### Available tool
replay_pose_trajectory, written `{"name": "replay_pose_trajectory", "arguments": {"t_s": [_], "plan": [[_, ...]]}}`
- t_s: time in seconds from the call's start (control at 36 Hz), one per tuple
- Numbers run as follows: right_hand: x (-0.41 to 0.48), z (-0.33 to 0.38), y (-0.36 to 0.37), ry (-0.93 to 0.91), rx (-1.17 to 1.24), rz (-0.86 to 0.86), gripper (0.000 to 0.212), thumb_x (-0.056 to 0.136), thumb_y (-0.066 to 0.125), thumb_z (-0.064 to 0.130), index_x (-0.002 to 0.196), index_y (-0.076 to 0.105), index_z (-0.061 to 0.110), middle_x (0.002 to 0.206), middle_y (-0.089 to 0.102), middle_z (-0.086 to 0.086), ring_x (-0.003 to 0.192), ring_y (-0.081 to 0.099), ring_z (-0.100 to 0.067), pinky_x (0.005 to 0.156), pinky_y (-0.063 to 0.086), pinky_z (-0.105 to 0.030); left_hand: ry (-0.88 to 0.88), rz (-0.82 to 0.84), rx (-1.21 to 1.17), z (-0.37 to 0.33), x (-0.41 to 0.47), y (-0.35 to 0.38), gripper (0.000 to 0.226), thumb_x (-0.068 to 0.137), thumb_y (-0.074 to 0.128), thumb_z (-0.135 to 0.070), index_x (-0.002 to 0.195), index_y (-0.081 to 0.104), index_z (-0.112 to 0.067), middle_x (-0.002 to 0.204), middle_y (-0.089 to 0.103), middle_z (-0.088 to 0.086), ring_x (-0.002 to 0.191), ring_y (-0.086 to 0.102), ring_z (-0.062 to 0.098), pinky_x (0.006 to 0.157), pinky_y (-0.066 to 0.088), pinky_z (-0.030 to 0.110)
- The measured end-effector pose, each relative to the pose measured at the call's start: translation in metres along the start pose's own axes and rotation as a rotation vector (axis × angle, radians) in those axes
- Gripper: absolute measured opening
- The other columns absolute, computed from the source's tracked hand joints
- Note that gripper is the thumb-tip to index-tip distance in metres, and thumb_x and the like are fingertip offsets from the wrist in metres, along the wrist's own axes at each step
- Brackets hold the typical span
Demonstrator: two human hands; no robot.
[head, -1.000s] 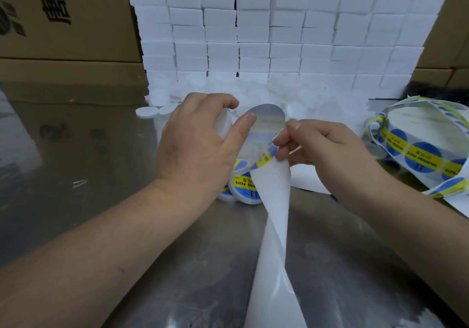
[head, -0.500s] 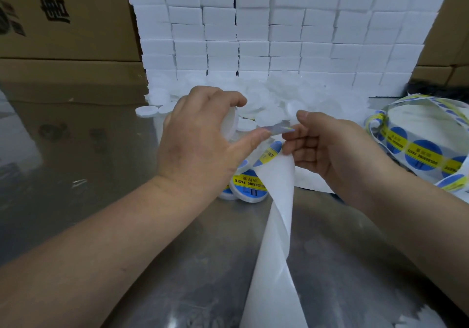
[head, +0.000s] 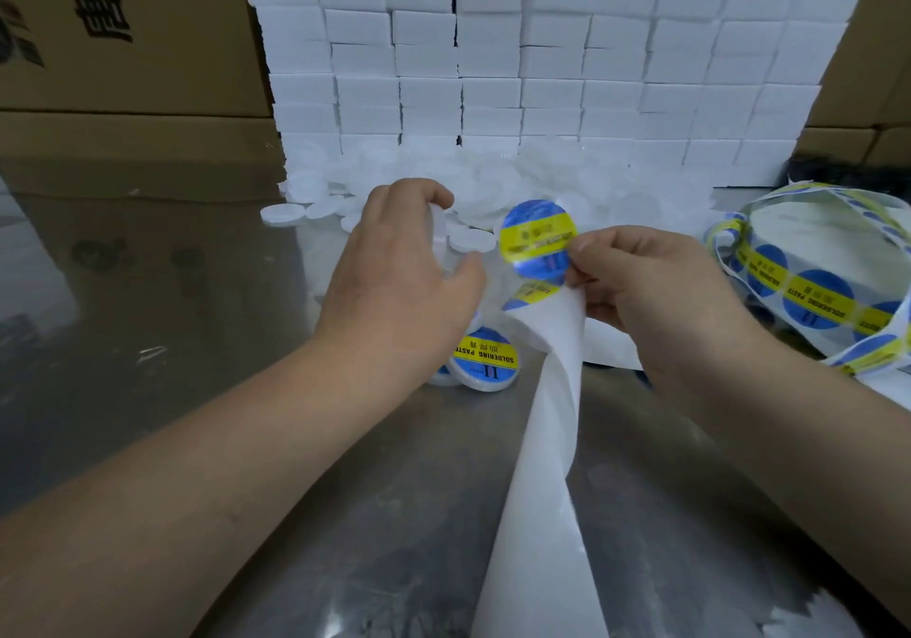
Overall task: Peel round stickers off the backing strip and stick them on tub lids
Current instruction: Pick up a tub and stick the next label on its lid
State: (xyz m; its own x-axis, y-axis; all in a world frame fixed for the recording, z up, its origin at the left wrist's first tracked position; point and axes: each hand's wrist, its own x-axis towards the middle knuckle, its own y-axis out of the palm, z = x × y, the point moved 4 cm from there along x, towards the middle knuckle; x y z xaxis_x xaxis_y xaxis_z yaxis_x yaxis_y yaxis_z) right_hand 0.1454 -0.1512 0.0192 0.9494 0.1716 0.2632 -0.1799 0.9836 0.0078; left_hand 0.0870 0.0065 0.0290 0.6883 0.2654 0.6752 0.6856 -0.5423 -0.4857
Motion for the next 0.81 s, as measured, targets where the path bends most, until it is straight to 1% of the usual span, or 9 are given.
{"name": "replay_pose_trajectory", "arguments": {"t_s": [0.08, 0.14, 0.22, 0.36, 0.42, 0.47, 0.58, 0.69, 0.81], "plan": [[0.006, 0.004, -0.013, 0.007, 0.051, -0.131, 0.027, 0.089, 0.054, 0.008, 0.064, 0.058, 0.017, 0.045, 0.054, 0.007, 0.039, 0.049, -0.004, 0.045, 0.045, -0.014, -0.120, 0.007, -0.299, 0.001, 0.003, -0.002, 0.023, 0.085, 0.047, -0.013, 0.096, 0.045, -0.034, 0.106, 0.049, -0.007, 0.067, 0.049, -0.005, 0.055, 0.035, 0.007], [0.009, 0.007, -0.017, -0.004, 0.075, -0.139, 0.025, 0.090, 0.053, 0.009, 0.067, 0.057, 0.017, 0.042, 0.052, 0.010, 0.038, 0.049, -0.003, 0.046, 0.045, -0.012, -0.245, 0.027, -0.623, 0.000, 0.005, -0.001, 0.020, 0.087, 0.042, -0.015, 0.090, 0.051, -0.033, 0.100, 0.052, -0.009, 0.069, 0.051, -0.001, 0.054, 0.039, 0.009], [0.004, 0.008, -0.008, -0.066, -0.001, -0.046, 0.026, 0.089, 0.054, 0.007, 0.065, 0.058, 0.018, 0.042, 0.050, 0.012, 0.040, 0.046, -0.002, 0.047, 0.044, -0.012, -0.400, 0.091, -0.907, 0.002, 0.006, 0.005, 0.026, 0.096, 0.033, -0.013, 0.091, 0.054, -0.028, 0.094, 0.053, -0.003, 0.074, 0.056, 0.014, 0.061, 0.044, 0.019], [-0.007, 0.012, 0.004, -0.157, -0.083, 0.095, 0.026, 0.086, 0.059, 0.008, 0.064, 0.063, 0.021, 0.046, 0.055, 0.013, 0.045, 0.047, -0.002, 0.051, 0.044, -0.012, -0.513, 0.196, -1.213, 0.003, 0.006, 0.013, 0.027, 0.099, 0.033, -0.018, 0.107, 0.057, -0.027, 0.092, 0.066, 0.004, 0.076, 0.066, 0.016, 0.072, 0.052, 0.026], [-0.008, 0.014, 0.004, -0.164, -0.104, 0.104, 0.028, 0.084, 0.061, 0.011, 0.060, 0.066, 0.024, 0.046, 0.055, 0.013, 0.046, 0.047, -0.002, 0.052, 0.044, -0.012, -0.521, 0.229, -1.279, 0.002, 0.005, 0.015, 0.029, 0.098, 0.034, -0.017, 0.110, 0.059, -0.027, 0.099, 0.066, 0.004, 0.086, 0.067, 0.019, 0.080, 0.053, 0.033], [-0.010, 0.016, 0.005, -0.175, -0.119, 0.112, 0.032, 0.082, 0.063, 0.014, 0.054, 0.069, 0.028, 0.045, 0.055, 0.014, 0.045, 0.046, 0.000, 0.050, 0.042, -0.010, -0.530, 0.254, -1.316, 0.001, 0.004, 0.016, 0.028, 0.098, 0.034, -0.016, 0.106, 0.060, -0.025, 0.109, 0.062, 0.009, 0.088, 0.066, 0.022, 0.079, 0.055, 0.035], [-0.016, 0.020, 0.009, -0.215, -0.131, 0.149, 0.029, 0.081, 0.066, 0.012, 0.057, 0.067, 0.030, 0.043, 0.056, 0.016, 0.044, 0.048, 0.004, 0.047, 0.037, -0.006, -0.558, 0.360, -1.398, -0.004, 0.002, 0.017, 0.024, 0.096, 0.036, -0.018, 0.101, 0.059, -0.018, 0.097, 0.064, 0.013, 0.081, 0.065, 0.026, 0.070, 0.056, 0.033], [-0.017, 0.021, 0.010, -0.213, -0.125, 0.173, 0.027, 0.079, 0.067, 0.013, 0.056, 0.068, 0.027, 0.045, 0.057, 0.012, 0.045, 0.048, 0.003, 0.051, 0.040, -0.007, -0.546, 0.451, -1.440, -0.009, -0.002, 0.019, 0.029, 0.075, 0.048, -0.029, 0.098, 0.056, -0.012, 0.103, 0.060, 0.022, 0.086, 0.065, 0.032, 0.076, 0.053, 0.038], [-0.019, 0.023, 0.013, -0.213, -0.120, 0.211, 0.026, 0.081, 0.065, 0.010, 0.061, 0.066, 0.026, 0.043, 0.058, 0.015, 0.044, 0.047, 0.005, 0.048, 0.037, -0.005, -0.542, 0.445, -1.381, -0.006, -0.005, 0.022, 0.029, 0.088, 0.038, -0.034, 0.096, 0.057, -0.013, 0.101, 0.061, 0.019, 0.089, 0.062, 0.033, 0.082, 0.046, 0.038]]}}
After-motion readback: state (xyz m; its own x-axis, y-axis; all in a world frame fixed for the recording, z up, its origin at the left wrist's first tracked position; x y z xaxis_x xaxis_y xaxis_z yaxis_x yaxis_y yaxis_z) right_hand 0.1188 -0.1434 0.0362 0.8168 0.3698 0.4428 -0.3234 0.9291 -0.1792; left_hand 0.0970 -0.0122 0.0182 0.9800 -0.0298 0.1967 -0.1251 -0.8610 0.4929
